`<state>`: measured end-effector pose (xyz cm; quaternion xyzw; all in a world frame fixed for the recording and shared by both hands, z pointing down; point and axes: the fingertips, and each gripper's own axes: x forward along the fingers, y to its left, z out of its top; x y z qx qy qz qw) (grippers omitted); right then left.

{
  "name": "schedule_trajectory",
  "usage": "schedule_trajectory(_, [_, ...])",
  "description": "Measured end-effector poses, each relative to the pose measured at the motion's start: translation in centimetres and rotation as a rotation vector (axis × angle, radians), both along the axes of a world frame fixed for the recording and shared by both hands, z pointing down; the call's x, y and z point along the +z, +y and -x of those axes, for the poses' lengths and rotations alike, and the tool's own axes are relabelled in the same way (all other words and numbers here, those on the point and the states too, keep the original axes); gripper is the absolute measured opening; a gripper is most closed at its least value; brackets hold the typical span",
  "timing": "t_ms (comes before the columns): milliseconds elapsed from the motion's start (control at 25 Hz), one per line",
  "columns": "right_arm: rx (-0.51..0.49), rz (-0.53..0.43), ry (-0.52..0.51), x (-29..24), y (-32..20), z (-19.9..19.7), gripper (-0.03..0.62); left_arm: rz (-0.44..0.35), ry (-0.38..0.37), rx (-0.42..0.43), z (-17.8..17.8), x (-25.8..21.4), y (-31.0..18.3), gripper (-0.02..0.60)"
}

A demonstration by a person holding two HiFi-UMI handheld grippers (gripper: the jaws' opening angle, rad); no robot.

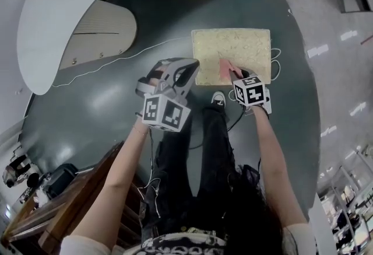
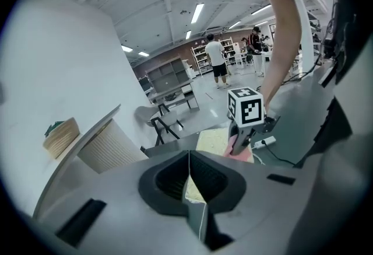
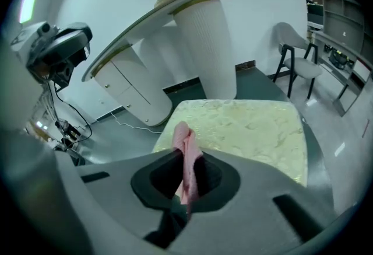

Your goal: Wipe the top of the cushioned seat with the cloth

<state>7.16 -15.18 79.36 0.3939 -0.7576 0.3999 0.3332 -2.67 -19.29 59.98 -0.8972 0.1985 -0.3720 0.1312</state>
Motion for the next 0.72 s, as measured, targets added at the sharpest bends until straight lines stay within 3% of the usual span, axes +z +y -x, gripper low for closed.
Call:
schedule_trajectory(200, [-0.069,0.021,-0.054,0.8,1.3,6.4,0.012,0.015,-0.009,-0.016,1.9,-0.3,1.0,0.006])
schedule_trajectory(400, [-0.144,0.033,-0.077,1.8,2.5,10.1,0.012,0.016,-0.009,-0.049,4.0,-0.2,1.7,0.006])
schedule_trajectory(560, [-0.175,0.055,-0.037,3.1,3.4,10.2,0.012,0.030,-0.010,-0.058,4.8,-0.2,2.2,0.006])
schedule_trajectory(720, [-0.137,0.072,0.018,4.3,3.2,7.4,0.012,0.028,-0.004,-0.056,5.0,-0.6,2.5,0.006])
